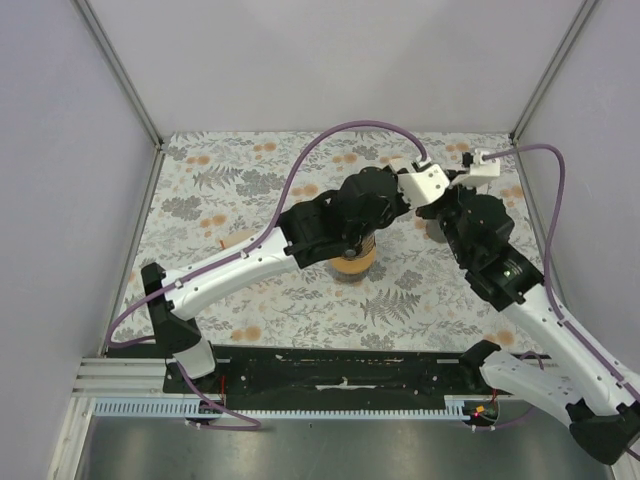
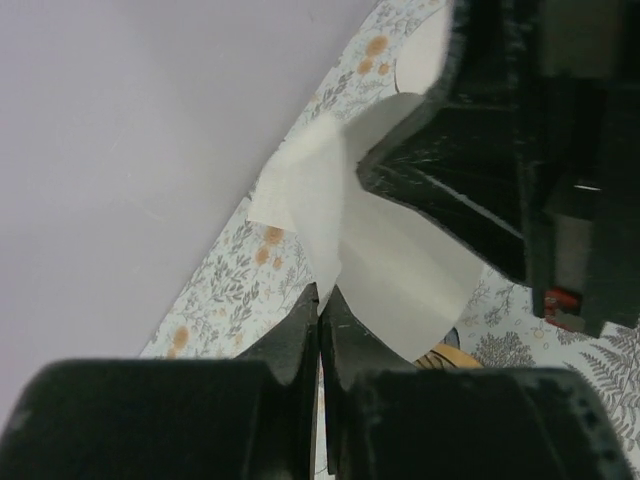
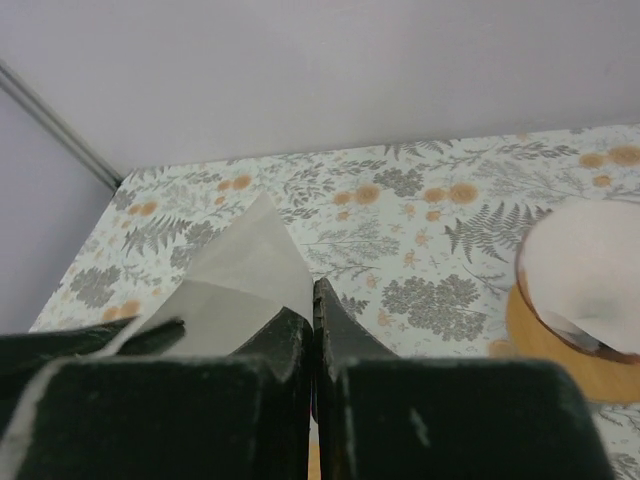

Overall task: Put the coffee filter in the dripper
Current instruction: Place the coffee filter in the coffee dripper.

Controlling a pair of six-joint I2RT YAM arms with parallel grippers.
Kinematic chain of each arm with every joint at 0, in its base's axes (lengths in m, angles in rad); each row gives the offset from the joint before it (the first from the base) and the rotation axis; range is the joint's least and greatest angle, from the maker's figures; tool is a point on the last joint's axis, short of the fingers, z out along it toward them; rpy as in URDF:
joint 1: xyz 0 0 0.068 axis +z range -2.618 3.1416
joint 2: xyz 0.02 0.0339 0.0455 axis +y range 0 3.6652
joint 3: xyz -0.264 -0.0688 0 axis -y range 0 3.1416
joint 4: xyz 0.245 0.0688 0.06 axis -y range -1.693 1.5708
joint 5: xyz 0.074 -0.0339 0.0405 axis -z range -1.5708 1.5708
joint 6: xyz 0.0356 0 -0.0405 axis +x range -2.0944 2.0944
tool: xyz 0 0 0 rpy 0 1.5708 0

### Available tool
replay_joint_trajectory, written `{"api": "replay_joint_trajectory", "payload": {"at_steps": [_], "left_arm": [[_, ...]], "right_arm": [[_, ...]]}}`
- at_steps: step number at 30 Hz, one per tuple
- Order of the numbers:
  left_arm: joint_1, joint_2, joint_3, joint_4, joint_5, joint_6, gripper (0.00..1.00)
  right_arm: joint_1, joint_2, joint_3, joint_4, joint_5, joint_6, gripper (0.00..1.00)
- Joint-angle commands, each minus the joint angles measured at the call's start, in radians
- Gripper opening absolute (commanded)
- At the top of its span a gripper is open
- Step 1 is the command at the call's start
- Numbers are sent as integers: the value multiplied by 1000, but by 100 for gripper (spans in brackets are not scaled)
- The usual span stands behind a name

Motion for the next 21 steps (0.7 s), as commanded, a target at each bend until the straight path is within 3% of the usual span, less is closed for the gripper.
{"api": "replay_joint_trajectory", "payload": {"at_steps": [1, 2, 6, 11, 21], "left_arm": [[48, -44, 28, -90, 44, -89, 14], [79, -41, 54, -141, 84, -146, 20], [209, -10, 125, -299, 175, -295, 24], [246, -62, 24, -301, 228, -317, 32], [297, -123, -111, -355, 362, -346, 27]], "right_arm": [[-2, 140, 213, -249, -209, -9, 0], [-2, 175, 260, -301, -266, 0, 0], [-2, 287, 344, -428, -418, 40, 0], [-2, 330, 356, -457, -513, 61, 0], [-2, 433, 381, -497, -677, 54, 0]]}}
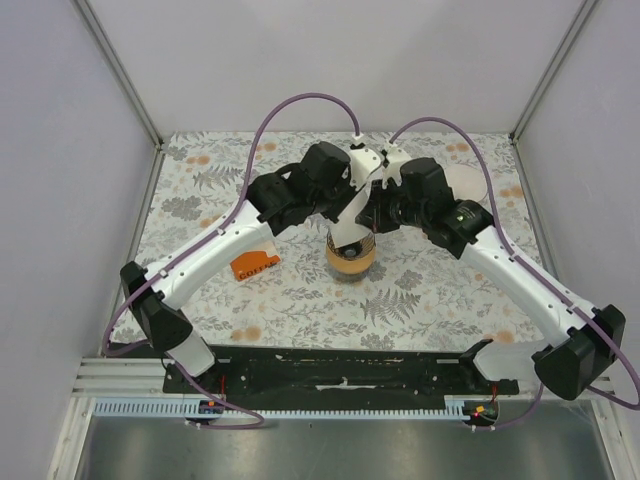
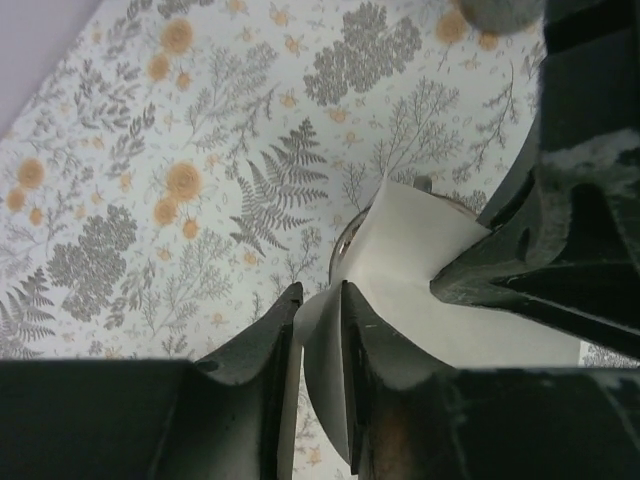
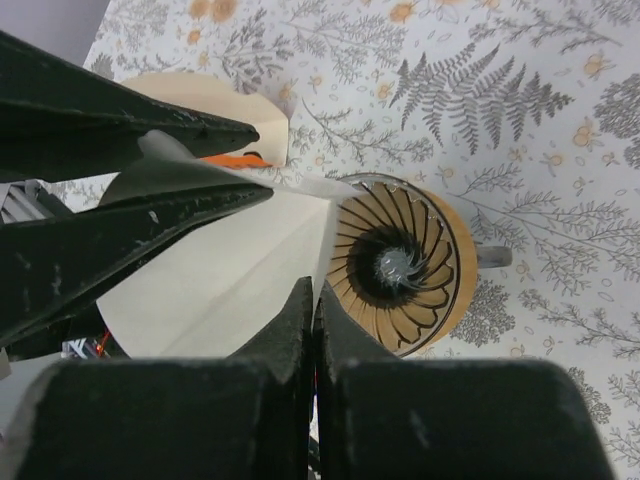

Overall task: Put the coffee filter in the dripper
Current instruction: Place the coffee filter in the coffee dripper.

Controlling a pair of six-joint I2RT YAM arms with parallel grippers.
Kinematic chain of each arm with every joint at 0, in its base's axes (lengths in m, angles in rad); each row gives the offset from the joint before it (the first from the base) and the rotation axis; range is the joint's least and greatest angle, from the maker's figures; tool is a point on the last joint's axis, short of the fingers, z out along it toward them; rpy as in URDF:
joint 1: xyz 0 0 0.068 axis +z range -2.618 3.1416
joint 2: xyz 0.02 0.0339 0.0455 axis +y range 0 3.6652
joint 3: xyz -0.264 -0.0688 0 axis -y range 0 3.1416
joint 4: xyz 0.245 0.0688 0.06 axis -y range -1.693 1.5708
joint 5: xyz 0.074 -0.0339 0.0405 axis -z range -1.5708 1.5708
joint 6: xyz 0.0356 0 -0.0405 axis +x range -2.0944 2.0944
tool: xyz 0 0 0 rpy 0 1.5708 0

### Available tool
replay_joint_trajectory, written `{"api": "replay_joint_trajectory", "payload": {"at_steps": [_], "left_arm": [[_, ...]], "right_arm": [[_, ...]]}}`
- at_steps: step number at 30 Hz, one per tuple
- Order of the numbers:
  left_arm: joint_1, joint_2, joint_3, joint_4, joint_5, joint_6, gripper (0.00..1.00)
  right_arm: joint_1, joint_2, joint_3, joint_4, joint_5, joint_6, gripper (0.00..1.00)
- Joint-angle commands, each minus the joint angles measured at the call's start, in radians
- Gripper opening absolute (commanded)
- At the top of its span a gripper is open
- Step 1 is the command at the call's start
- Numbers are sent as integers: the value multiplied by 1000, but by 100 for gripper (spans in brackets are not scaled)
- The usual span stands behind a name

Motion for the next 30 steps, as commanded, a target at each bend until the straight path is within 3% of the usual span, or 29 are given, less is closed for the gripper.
{"api": "replay_joint_trajectory", "payload": {"at_steps": [1, 5, 16, 17, 19, 22, 28, 30], "left_arm": [[26, -78, -63, -27, 74, -60, 25], [66, -81, -92, -24, 78, -81, 2], [86, -43, -146, 9, 144, -103, 2], [86, -40, -153, 16, 153, -107, 2], [86, -23, -161, 26, 170, -119, 2], [86, 5, -170, 45, 179, -130, 2], [106, 40, -170, 68, 186, -141, 2], [112, 48, -178, 72, 219, -141, 2]], "right_arm": [[-3, 15, 39, -34, -77, 0, 0], [-11, 32, 33, -55, -88, -12, 0], [-46, 43, -10, -84, -9, -54, 0], [-48, 44, -14, -72, -25, -55, 2], [-48, 52, -28, -44, -57, -55, 18], [-48, 63, -40, -18, -62, -57, 26], [-48, 64, -49, -14, -34, -71, 27], [-48, 56, -62, -14, -11, -72, 17]]}}
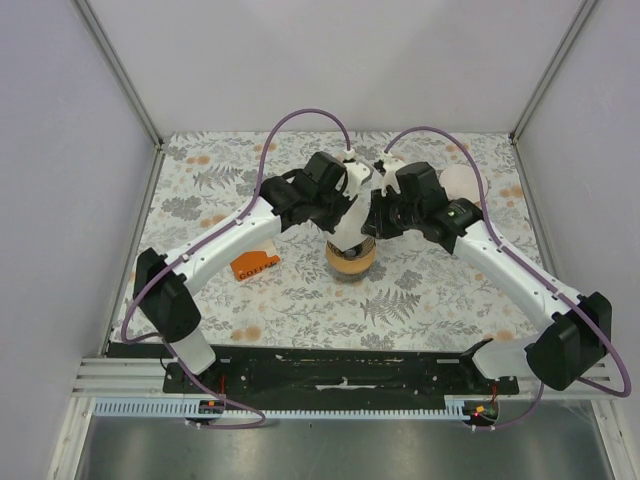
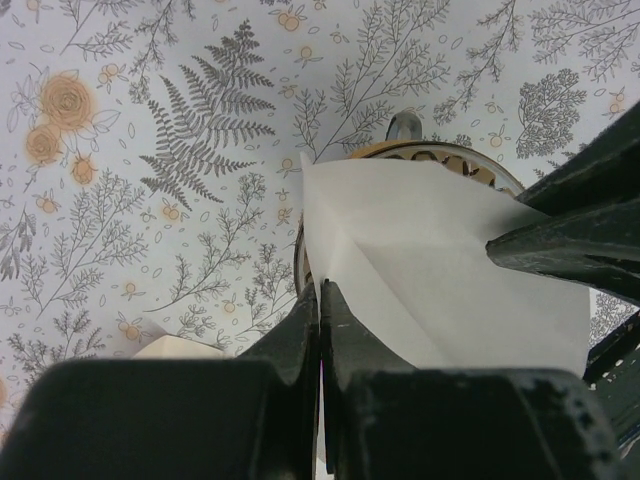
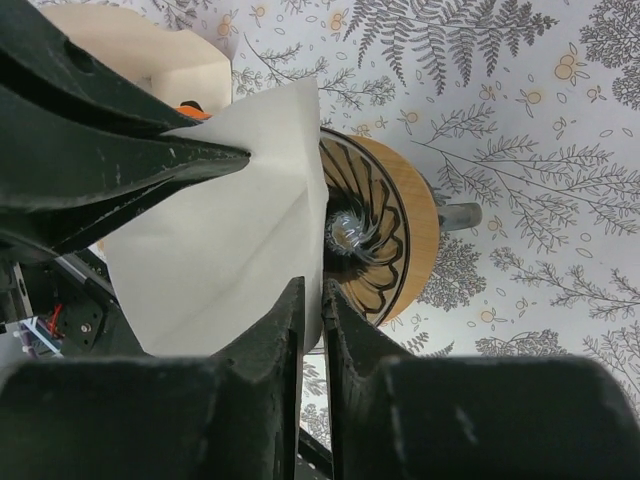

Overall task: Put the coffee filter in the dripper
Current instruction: Place the coffee filter in the coffee dripper.

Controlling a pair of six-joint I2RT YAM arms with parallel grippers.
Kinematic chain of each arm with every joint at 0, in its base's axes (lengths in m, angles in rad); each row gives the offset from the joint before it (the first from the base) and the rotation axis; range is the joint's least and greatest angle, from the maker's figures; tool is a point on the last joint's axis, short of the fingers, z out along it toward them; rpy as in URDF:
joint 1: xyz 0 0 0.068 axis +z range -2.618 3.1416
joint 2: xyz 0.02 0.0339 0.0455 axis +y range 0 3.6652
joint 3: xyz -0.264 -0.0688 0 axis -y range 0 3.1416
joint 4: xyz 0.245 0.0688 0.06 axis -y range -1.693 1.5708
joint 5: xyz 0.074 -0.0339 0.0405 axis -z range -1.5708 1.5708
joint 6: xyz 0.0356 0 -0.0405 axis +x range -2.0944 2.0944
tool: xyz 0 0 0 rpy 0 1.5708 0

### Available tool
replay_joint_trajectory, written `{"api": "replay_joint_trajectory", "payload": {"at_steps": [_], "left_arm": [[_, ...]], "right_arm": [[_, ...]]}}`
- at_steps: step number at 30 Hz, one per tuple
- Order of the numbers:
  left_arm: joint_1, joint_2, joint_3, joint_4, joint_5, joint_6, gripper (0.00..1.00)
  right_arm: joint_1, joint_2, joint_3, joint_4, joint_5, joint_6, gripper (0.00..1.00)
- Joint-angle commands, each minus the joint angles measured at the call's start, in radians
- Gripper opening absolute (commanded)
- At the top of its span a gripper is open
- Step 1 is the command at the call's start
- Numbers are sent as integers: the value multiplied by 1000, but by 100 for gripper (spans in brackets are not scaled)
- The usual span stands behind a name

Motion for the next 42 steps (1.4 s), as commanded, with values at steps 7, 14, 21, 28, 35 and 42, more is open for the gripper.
{"api": "replay_joint_trajectory", "payload": {"at_steps": [7, 14, 21, 28, 35, 42], "left_arm": [[18, 28, 17, 41, 94, -74, 2], [18, 17, 50, -5, 86, -49, 7], [29, -6, 28, -48, 106, -62, 40], [45, -23, -9, -108, 164, -86, 41], [50, -19, 7, -120, 165, -79, 2], [59, 11, 50, -108, 161, -65, 2]], "right_arm": [[-4, -5, -10, 12, 30, -25, 0], [-3, -65, 30, -45, 56, -52, 0], [-1, -63, 34, -31, 24, -57, 0], [-3, -82, 19, -5, 53, -57, 0], [-3, -45, 7, 11, 97, -62, 0], [-3, -60, 8, 38, 38, -91, 10]]}}
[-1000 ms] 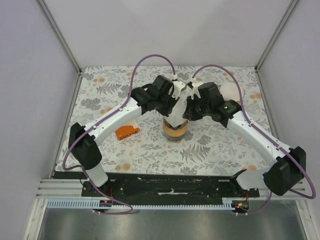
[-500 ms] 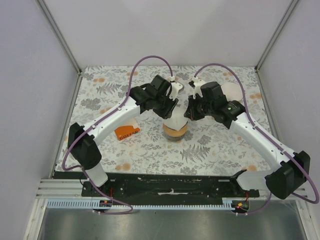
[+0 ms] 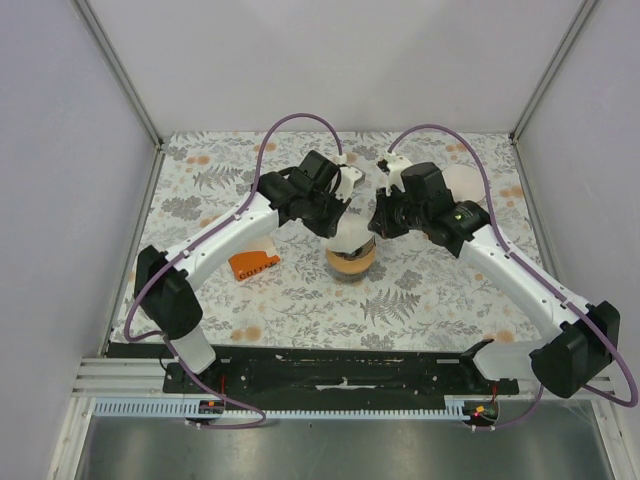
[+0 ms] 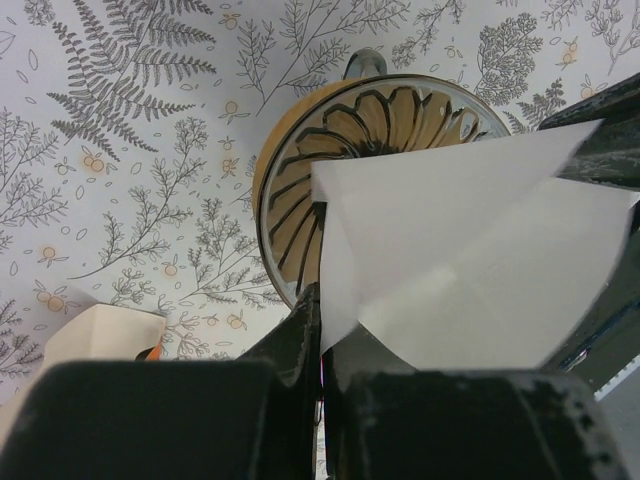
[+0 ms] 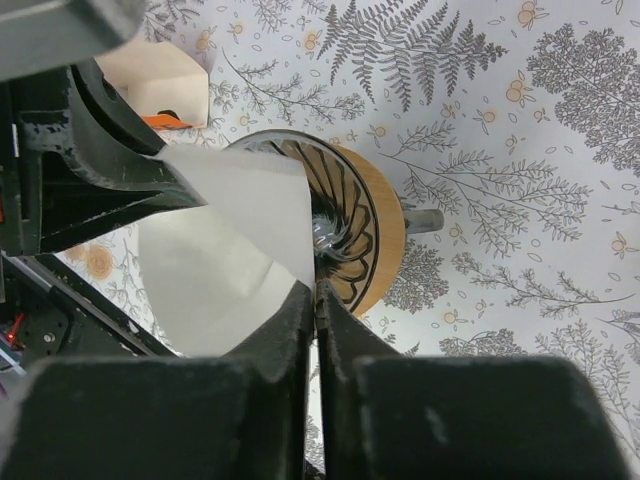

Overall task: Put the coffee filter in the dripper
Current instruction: Place the coffee filter in the coffee dripper.

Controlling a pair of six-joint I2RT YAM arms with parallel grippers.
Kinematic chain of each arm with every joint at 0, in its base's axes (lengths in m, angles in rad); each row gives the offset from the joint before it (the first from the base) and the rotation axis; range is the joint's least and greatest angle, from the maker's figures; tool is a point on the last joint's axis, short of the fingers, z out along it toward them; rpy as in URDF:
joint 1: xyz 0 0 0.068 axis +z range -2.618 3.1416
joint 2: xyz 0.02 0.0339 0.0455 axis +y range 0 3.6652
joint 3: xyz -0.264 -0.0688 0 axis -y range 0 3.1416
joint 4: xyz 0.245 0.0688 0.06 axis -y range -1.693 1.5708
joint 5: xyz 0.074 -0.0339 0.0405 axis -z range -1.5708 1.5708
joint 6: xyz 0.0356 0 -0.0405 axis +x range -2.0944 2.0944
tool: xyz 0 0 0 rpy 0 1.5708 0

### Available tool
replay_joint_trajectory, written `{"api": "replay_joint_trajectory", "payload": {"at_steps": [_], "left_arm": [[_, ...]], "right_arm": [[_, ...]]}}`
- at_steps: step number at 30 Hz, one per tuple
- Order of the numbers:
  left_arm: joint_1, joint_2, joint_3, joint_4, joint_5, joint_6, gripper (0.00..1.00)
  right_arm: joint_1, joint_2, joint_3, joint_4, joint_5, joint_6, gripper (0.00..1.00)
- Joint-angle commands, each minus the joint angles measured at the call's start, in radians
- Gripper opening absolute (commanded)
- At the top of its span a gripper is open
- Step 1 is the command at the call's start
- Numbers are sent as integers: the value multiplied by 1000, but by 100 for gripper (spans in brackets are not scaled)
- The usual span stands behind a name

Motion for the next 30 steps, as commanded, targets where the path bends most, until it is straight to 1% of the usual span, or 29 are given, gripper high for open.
{"api": "replay_joint_trajectory", "payload": {"at_steps": [1, 3, 4, 6, 8, 10, 12, 15, 16, 18, 21, 27, 30], "left_arm": [[10, -4, 58, -6, 16, -4, 2], [10, -4, 63, -5, 24, -12, 2], [9, -1, 63, -6, 28, -15, 2], [9, 1, 63, -11, 32, -18, 2], [9, -1, 59, -11, 33, -27, 2], [9, 2, 54, -12, 35, -38, 2], [9, 7, 51, -11, 33, -50, 2], [9, 11, 57, -11, 35, -61, 2], [9, 11, 59, -11, 35, -61, 2], [9, 15, 63, -12, 36, -64, 2], [9, 18, 63, -9, 50, -69, 2], [9, 21, 62, -11, 53, -67, 2], [9, 25, 62, -12, 65, -66, 2]], "right_arm": [[-2, -28, 20, 52, -39, -40, 17], [-2, -77, 23, 71, -34, -52, 31], [-2, -108, 23, 81, -32, -60, 37], [-2, -159, 15, 119, -40, -73, 43], [-3, -200, -4, 160, -83, -78, 45], [1, -228, -37, 223, -141, -49, 41], [12, -245, -92, 301, -218, 0, 29], [32, -237, -185, 416, -305, 86, 5], [49, -231, -217, 444, -310, 104, 1], [81, -220, -257, 475, -274, 118, 0], [138, -190, -270, 469, -136, 75, 0], [191, -82, -166, 322, 113, -30, 0], [210, 3, -100, 234, 223, -66, 0]]}}
